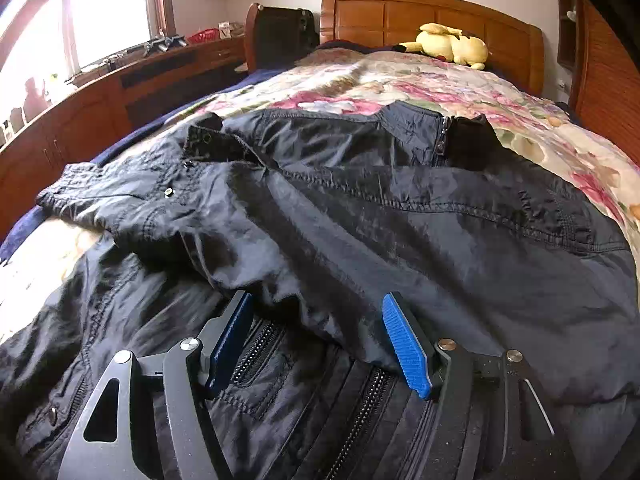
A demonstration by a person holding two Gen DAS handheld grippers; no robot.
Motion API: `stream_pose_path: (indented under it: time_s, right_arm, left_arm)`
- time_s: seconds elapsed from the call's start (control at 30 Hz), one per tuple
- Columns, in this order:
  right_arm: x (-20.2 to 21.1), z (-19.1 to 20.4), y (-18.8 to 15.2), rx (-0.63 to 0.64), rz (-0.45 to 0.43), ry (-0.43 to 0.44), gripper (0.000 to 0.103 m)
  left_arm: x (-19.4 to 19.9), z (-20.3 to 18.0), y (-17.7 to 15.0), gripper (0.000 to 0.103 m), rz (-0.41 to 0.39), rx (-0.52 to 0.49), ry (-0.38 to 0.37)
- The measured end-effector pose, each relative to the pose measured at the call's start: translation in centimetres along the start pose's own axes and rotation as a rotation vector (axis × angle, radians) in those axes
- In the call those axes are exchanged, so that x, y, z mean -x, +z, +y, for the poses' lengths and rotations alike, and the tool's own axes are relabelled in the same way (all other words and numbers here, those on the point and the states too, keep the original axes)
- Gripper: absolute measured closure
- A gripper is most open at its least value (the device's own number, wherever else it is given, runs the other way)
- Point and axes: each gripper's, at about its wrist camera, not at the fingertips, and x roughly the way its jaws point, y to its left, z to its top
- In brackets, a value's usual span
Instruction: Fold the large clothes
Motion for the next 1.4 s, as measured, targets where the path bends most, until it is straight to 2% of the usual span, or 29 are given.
stream_pose_path:
  time_s: [0.1, 0.27, 0.4, 0.57, 0.7, 1.0, 1.23, 1.3, 1.4]
  right_arm:
    - [0.8, 0.4, -0.5, 0.018, -0.009, 0.003, 0.034]
    - [1.7, 1.1, -0.4, 0.054, -0.027, -0.006, 0.034]
    - [1.9, 1.7, -0.6, 0.074, -0.028, -0.016, 0.034]
    - [1.8, 2.1, -0.6, 0.096, -0.026, -0.021, 0.034]
    - [1.8, 2.4, -0.6, 0.115, -0.026, -0.022, 0.034]
    - [1.6, 2.4, -0.6, 0.117, -0.031, -0.019, 0.034]
    - [1.6, 2.4, -0.6, 0.117, -0.032, -0.016, 0.034]
    - [1.5, 2.5, -0.6, 0.118, -0.034, -0.016, 0.034]
    - [1.5, 2.6, -0.6, 0.121, -0.037, -0.019, 0.034]
  left_arm:
    - [-1.0, 2.0, 0.2, 0.004, 0.016, 0.001, 0.036]
    - [-3.6, 6.4, 0.8, 0.006, 0.075, -0.057, 0.178]
    - [-5.7, 11.8, 1.4, 0.006, 0.105, 0.033, 0.23]
    - [-8.1, 16.7, 1.8, 0.007, 0.133, 0.1, 0.291]
    - [-9.4, 20.1, 2.4, 0.007, 0.146, 0.162, 0.312]
    - [-11.7, 24.4, 2.4, 0.022, 0.176, 0.342, 0.285]
    - [-13.2, 25.0, 2.2, 0.023, 0.218, 0.357, 0.323]
    - [-13.2, 24.9, 2.2, 0.027, 0.218, 0.347, 0.325]
    - [-13.1, 24.6, 2.2, 0.046, 0.209, 0.343, 0.301]
